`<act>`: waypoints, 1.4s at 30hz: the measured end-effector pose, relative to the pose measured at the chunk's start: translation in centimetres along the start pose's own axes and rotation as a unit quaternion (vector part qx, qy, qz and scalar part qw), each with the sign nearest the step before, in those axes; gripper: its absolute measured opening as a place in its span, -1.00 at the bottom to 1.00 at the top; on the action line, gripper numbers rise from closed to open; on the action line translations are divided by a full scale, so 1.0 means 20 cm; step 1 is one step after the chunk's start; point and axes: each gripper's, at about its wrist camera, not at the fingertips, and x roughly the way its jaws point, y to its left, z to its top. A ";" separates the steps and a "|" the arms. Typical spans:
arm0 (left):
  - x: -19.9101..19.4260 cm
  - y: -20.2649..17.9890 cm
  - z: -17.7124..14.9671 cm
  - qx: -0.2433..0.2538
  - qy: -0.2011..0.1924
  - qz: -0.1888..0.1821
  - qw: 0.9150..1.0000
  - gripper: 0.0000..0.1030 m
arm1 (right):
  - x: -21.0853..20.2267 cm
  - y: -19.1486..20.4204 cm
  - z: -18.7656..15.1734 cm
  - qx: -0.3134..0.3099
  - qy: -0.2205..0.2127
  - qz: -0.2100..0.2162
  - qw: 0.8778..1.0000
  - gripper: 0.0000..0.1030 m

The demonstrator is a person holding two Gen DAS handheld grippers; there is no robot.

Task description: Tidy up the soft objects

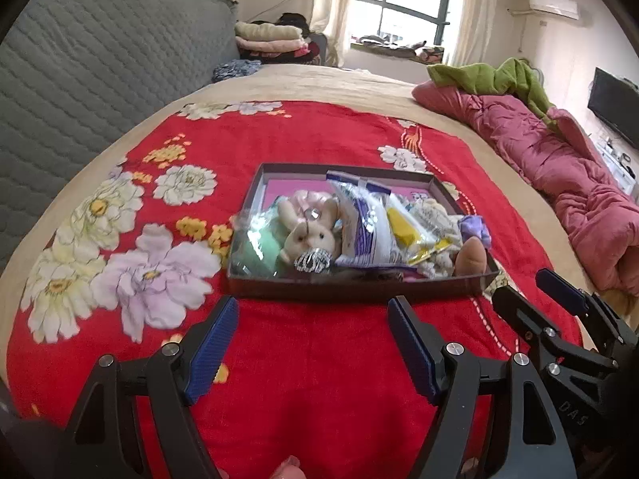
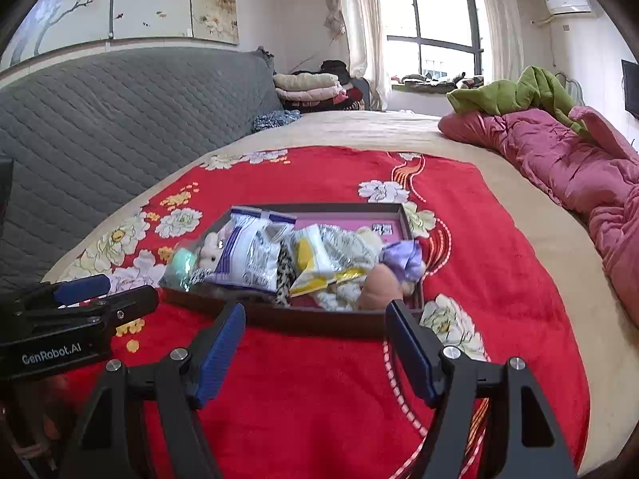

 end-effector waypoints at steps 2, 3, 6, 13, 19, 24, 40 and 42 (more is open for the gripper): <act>-0.01 0.00 -0.02 -0.002 0.004 0.001 1.000 0.52 | -0.01 0.02 -0.02 0.001 0.004 -0.006 1.000 0.40; -0.02 0.00 -0.03 -0.001 0.005 0.003 1.000 0.52 | -0.01 0.03 -0.03 0.002 0.006 -0.011 1.000 0.40; -0.04 -0.01 -0.06 -0.001 0.007 0.005 1.000 0.52 | -0.04 0.05 -0.05 0.004 0.010 -0.015 1.000 0.40; -0.09 -0.05 -0.12 0.002 0.011 0.017 1.000 0.52 | -0.14 0.07 -0.07 0.002 -0.002 -0.022 1.000 0.40; -0.12 -0.07 -0.17 0.010 0.021 0.019 1.000 0.52 | -0.21 0.07 -0.07 0.006 -0.014 -0.027 1.000 0.40; -0.14 -0.06 -0.19 0.007 0.020 0.025 0.999 0.52 | -0.24 0.06 -0.07 0.012 -0.027 -0.028 0.999 0.40; 0.05 0.00 -0.24 0.001 0.038 0.045 0.998 0.52 | -0.03 0.11 -0.21 0.001 0.022 -0.032 0.999 0.40; 0.07 -0.01 -0.24 0.005 0.037 0.046 0.998 0.52 | -0.01 0.12 -0.21 0.000 0.022 -0.033 0.999 0.40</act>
